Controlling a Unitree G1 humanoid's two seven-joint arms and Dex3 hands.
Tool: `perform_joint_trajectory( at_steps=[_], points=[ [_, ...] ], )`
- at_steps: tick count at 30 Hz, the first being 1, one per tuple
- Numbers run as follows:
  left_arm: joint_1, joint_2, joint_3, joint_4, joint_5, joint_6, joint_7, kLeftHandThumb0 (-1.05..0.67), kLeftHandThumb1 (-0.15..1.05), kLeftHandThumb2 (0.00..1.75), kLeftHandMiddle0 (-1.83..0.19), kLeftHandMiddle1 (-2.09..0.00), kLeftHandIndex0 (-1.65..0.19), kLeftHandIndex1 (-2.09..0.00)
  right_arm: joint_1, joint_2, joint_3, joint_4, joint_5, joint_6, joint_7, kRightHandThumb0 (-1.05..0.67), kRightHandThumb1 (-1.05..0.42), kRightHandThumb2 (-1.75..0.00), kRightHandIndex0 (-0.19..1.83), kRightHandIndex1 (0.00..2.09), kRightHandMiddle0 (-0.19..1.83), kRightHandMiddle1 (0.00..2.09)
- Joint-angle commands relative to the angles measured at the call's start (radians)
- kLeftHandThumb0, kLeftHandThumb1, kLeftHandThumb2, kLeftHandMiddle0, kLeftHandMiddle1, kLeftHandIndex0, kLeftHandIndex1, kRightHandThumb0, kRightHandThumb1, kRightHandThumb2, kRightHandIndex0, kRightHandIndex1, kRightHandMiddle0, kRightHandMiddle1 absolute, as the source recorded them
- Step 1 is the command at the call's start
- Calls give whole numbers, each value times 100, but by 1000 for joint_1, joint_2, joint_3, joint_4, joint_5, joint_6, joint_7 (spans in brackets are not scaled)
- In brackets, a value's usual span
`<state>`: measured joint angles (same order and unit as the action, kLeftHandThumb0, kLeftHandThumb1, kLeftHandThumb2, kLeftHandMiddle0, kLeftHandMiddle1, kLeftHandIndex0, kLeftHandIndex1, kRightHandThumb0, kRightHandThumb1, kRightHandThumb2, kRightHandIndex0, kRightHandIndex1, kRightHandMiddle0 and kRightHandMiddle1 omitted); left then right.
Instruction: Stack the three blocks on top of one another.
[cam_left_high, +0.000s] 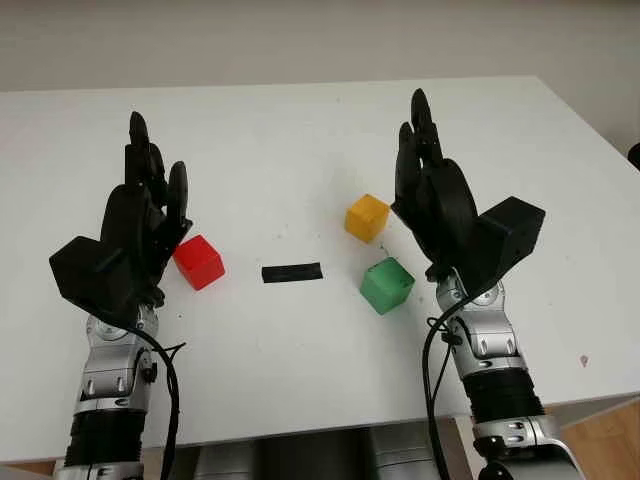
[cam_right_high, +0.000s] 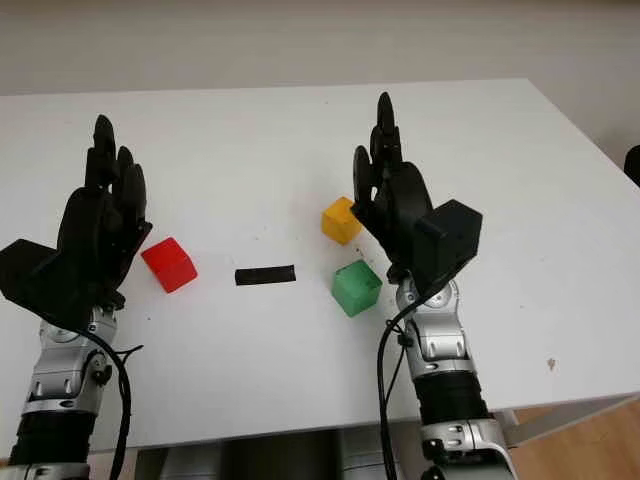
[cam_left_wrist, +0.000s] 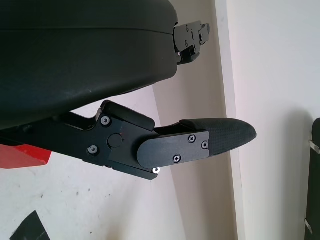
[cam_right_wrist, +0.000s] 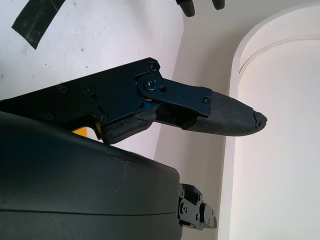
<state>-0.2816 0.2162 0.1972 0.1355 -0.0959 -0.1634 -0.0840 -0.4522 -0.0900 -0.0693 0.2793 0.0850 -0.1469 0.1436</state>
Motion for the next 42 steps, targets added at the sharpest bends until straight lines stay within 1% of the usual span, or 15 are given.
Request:
perform_joint_trajectory(
  at_steps=[1,7,13,14,15,17,18,20,22,24,26,29,31,36,42],
  points=[
    [22,-2,-6,-27,9,4,5,-74,105,57,19,0,19,-2,15,-6,2,-34,1,9,2,-80,-105,-70,-19,0,-19,0],
    [28,1,-2,-36,-2,40,-1,-76,105,54,19,0,19,-3,17,4,7,-32,-5,10,-6,-78,-105,-71,-19,0,-19,0],
    [27,2,1,-39,2,44,0,-77,105,50,18,-3,17,-4,19,3,7,-22,0,14,-6,-78,-105,-71,-19,0,-19,0],
    [31,10,-3,-53,32,47,19,-75,105,49,17,-4,16,-4,20,3,7,-22,0,12,-7,-77,-105,-71,-19,0,-19,0],
    [37,27,-11,-76,102,67,61,-73,105,47,9,-7,10,-8,21,3,7,-23,-1,12,-8,-77,-105,-71,-19,0,-19,0],
    [41,53,-23,-143,240,150,140,-71,105,40,-5,-11,-4,-13,22,2,8,-26,-5,12,-13,-77,-105,-71,-19,0,-19,0],
    [44,69,-34,-187,319,218,168,-68,105,34,-11,-12,-9,-15,22,2,7,-26,-5,11,-14,-77,-105,-71,-19,0,-19,0],
    [52,100,-59,-251,452,309,196,-65,105,23,-24,-12,-21,-20,22,3,7,-26,-4,10,-16,-78,-105,-71,-19,0,-19,0],
    [65,132,-83,-311,564,374,199,-63,105,14,-29,-11,-29,-22,23,4,8,-28,-3,9,-16,-78,-105,-71,-19,0,-19,0],
    [81,192,-119,-387,683,476,123,-65,105,10,-27,-8,-29,-21,22,3,9,-27,-4,9,-16,-78,-105,-71,-19,0,-19,0],
    [85,236,-151,-451,769,589,15,-70,105,8,-17,-3,-22,-16,20,1,11,-26,-8,10,-19,-79,-105,-71,-19,0,-19,0],
    [86,296,-196,-500,864,684,-126,-77,103,6,-11,-2,-21,-12,14,0,10,-22,-4,8,-16,-80,-105,-71,-19,0,-19,0],
    [82,319,-216,-512,889,719,-199,-80,101,5,-8,-2,-20,-11,13,1,10,-23,-2,9,-14,-80,-105,-71,-19,0,-19,0],
    [65,350,-244,-506,906,762,-315,-80,98,4,-4,-3,-22,-9,7,5,12,-25,-2,18,-18,-81,-105,-70,-19,0,-19,0],
    [38,373,-260,-463,895,768,-380,-84,95,4,0,-3,-19,-7,1,9,14,-14,0,15,-18,-80,-105,-71,-19,0,-19,0]
  ],
)
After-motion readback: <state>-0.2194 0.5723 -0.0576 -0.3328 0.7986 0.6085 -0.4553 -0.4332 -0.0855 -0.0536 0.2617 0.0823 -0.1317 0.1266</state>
